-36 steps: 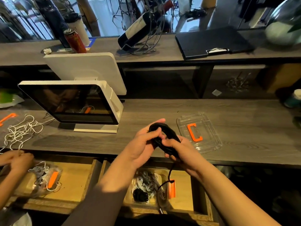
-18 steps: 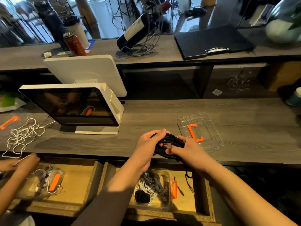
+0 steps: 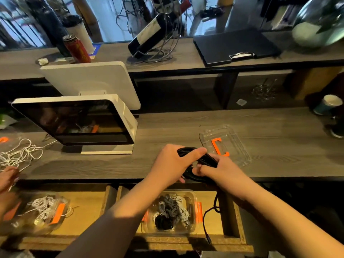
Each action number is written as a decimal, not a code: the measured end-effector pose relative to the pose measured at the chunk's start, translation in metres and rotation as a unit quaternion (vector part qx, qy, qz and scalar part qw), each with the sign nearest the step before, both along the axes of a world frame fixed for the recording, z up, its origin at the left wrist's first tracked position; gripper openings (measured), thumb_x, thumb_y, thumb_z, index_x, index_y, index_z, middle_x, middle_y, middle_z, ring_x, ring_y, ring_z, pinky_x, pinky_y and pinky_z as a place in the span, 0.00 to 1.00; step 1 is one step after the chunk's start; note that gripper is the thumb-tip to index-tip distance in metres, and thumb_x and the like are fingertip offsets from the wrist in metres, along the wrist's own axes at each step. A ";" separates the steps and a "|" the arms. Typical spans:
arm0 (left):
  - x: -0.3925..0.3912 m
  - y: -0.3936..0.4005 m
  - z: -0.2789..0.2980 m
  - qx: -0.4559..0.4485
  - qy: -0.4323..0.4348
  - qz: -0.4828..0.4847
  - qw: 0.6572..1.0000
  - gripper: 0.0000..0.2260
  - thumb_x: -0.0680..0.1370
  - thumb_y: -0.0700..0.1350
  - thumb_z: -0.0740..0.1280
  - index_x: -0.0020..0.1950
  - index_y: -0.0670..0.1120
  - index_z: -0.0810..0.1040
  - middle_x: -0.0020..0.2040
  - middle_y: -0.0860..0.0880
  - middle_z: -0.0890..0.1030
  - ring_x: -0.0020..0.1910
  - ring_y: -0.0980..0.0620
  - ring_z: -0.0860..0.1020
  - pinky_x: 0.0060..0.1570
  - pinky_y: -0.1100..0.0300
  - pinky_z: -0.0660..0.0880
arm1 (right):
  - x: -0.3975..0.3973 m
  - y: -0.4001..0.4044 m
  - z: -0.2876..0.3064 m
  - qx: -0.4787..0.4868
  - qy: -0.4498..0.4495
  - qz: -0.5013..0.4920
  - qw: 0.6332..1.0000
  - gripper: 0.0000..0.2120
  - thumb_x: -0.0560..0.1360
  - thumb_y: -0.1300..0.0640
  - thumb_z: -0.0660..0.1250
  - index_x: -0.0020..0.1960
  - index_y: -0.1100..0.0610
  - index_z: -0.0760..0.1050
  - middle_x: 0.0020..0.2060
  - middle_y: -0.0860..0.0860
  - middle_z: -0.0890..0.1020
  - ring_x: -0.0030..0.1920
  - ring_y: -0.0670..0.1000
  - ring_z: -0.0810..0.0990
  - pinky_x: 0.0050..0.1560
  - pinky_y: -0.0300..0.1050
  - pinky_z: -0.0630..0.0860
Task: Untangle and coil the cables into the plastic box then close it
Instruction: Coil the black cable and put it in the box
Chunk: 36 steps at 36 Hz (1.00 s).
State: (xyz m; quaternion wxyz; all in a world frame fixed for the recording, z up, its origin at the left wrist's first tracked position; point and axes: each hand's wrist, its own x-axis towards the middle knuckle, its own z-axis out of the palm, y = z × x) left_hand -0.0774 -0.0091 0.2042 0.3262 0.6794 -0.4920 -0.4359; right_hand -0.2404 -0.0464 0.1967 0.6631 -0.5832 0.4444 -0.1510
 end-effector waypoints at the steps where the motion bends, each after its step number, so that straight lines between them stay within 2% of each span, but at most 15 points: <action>1: 0.003 0.001 0.002 -0.004 0.006 0.002 1.000 0.16 0.77 0.59 0.69 0.40 0.46 0.82 0.33 0.46 0.83 0.30 0.50 0.83 0.25 0.60 0.77 | 0.000 0.003 0.003 -0.007 -0.018 0.006 1.000 0.10 0.73 0.54 0.74 0.51 0.58 0.80 0.38 0.50 0.86 0.39 0.44 0.85 0.40 0.34 0.77; 3: 0.011 0.005 0.007 -0.003 0.023 0.016 1.000 0.15 0.77 0.57 0.70 0.38 0.47 0.81 0.29 0.49 0.82 0.27 0.52 0.82 0.23 0.63 0.74 | 0.000 0.010 0.010 -0.034 -0.039 0.019 0.998 0.20 0.73 0.43 0.71 0.53 0.58 0.80 0.40 0.51 0.86 0.41 0.49 0.85 0.42 0.37 0.79; 6: 0.027 0.010 0.007 0.020 0.081 0.066 0.994 0.18 0.75 0.61 0.70 0.43 0.45 0.83 0.29 0.50 0.82 0.26 0.52 0.79 0.21 0.62 0.71 | -0.004 0.016 0.013 -0.098 -0.065 -0.034 0.992 0.20 0.76 0.44 0.64 0.51 0.61 0.80 0.28 0.44 0.77 0.29 0.42 0.73 0.31 0.33 0.69; 10: 0.039 0.018 0.007 0.042 0.197 0.104 0.974 0.26 0.72 0.65 0.71 0.49 0.40 0.83 0.45 0.35 0.84 0.41 0.35 0.84 0.33 0.53 0.73 | -0.005 0.019 0.014 -0.183 -0.048 -0.056 0.980 0.16 0.75 0.48 0.63 0.46 0.60 0.79 0.29 0.44 0.75 0.30 0.40 0.71 0.32 0.32 0.69; 12: 0.039 0.020 0.010 0.062 0.259 0.117 0.957 0.25 0.71 0.64 0.70 0.51 0.41 0.82 0.43 0.39 0.85 0.37 0.42 0.85 0.29 0.58 0.75 | 0.000 0.023 0.014 -0.187 -0.044 -0.062 0.979 0.13 0.76 0.49 0.63 0.45 0.58 0.79 0.29 0.44 0.75 0.30 0.40 0.71 0.32 0.32 0.69; 15: 0.037 0.019 0.013 0.077 0.362 0.141 0.918 0.23 0.74 0.63 0.67 0.50 0.43 0.79 0.33 0.48 0.80 0.27 0.54 0.77 0.23 0.66 0.70 | 0.015 0.033 0.008 -0.178 -0.027 -0.071 0.981 0.10 0.79 0.50 0.62 0.45 0.54 0.79 0.28 0.44 0.73 0.30 0.42 0.70 0.32 0.34 0.68; 17: 0.036 0.016 0.012 0.069 0.434 0.167 0.882 0.20 0.78 0.62 0.64 0.49 0.44 0.77 0.29 0.50 0.75 0.24 0.56 0.72 0.21 0.67 0.67 | 0.025 0.039 0.000 -0.180 0.006 -0.069 0.981 0.09 0.81 0.51 0.62 0.45 0.52 0.78 0.28 0.44 0.73 0.31 0.42 0.70 0.34 0.39 0.68; 19: 0.036 0.012 0.012 0.068 0.451 0.213 0.864 0.20 0.79 0.61 0.64 0.53 0.44 0.77 0.29 0.50 0.76 0.23 0.56 0.71 0.19 0.67 0.66 | 0.033 0.048 -0.006 -0.189 0.038 -0.062 0.979 0.10 0.81 0.51 0.61 0.44 0.50 0.78 0.28 0.43 0.74 0.30 0.41 0.70 0.35 0.40 0.67; 21: 0.036 0.007 0.010 0.061 0.400 0.258 0.877 0.23 0.79 0.62 0.65 0.57 0.42 0.78 0.33 0.47 0.81 0.24 0.56 0.73 0.20 0.67 0.66 | 0.039 0.059 -0.010 -0.209 0.063 -0.052 0.975 0.11 0.81 0.50 0.61 0.42 0.49 0.77 0.30 0.45 0.76 0.31 0.43 0.72 0.35 0.44 0.68; 24: 0.039 0.004 0.003 0.005 0.267 0.317 0.910 0.21 0.78 0.60 0.68 0.52 0.41 0.80 0.40 0.44 0.84 0.29 0.53 0.81 0.24 0.64 0.73 | 0.045 0.072 -0.007 -0.237 0.079 -0.068 0.966 0.13 0.81 0.48 0.61 0.40 0.49 0.76 0.33 0.47 0.78 0.34 0.47 0.75 0.37 0.46 0.70; 28: 0.047 0.005 -0.004 -0.070 0.103 0.319 0.939 0.23 0.78 0.59 0.69 0.41 0.38 0.80 0.35 0.45 0.82 0.33 0.53 0.83 0.28 0.55 0.81 | 0.049 0.077 -0.004 -0.266 0.101 -0.067 0.956 0.13 0.81 0.49 0.61 0.40 0.50 0.77 0.31 0.49 0.78 0.34 0.45 0.75 0.36 0.43 0.69; 30: 0.051 0.008 -0.011 -0.091 0.044 0.309 0.946 0.27 0.78 0.60 0.68 0.37 0.36 0.78 0.33 0.41 0.81 0.31 0.47 0.82 0.31 0.48 0.80 | 0.053 0.082 -0.004 -0.274 0.115 -0.039 0.954 0.14 0.81 0.49 0.61 0.39 0.51 0.76 0.31 0.50 0.79 0.35 0.46 0.76 0.37 0.45 0.70; 32: 0.050 0.012 -0.018 -0.116 -0.006 0.280 0.953 0.26 0.78 0.60 0.68 0.31 0.40 0.75 0.28 0.44 0.77 0.28 0.48 0.77 0.29 0.52 0.75 | 0.056 0.084 -0.004 -0.279 0.130 -0.014 0.951 0.14 0.81 0.49 0.61 0.40 0.51 0.77 0.31 0.50 0.79 0.35 0.47 0.77 0.38 0.47 0.71; 34: 0.049 0.017 -0.025 -0.133 -0.066 0.232 0.961 0.24 0.79 0.59 0.68 0.28 0.46 0.73 0.24 0.51 0.73 0.24 0.56 0.72 0.26 0.63 0.67 | 0.056 0.085 -0.002 -0.286 0.141 0.002 0.948 0.13 0.81 0.48 0.62 0.41 0.53 0.77 0.31 0.51 0.79 0.34 0.48 0.76 0.37 0.49 0.71; 36: 0.055 0.020 -0.032 -0.134 -0.152 0.162 0.966 0.24 0.79 0.60 0.67 0.27 0.49 0.73 0.23 0.53 0.73 0.24 0.56 0.72 0.26 0.67 0.65 | 0.057 0.084 0.004 -0.294 0.141 0.012 0.945 0.12 0.79 0.48 0.64 0.41 0.52 0.78 0.31 0.51 0.80 0.33 0.48 0.77 0.36 0.48 0.72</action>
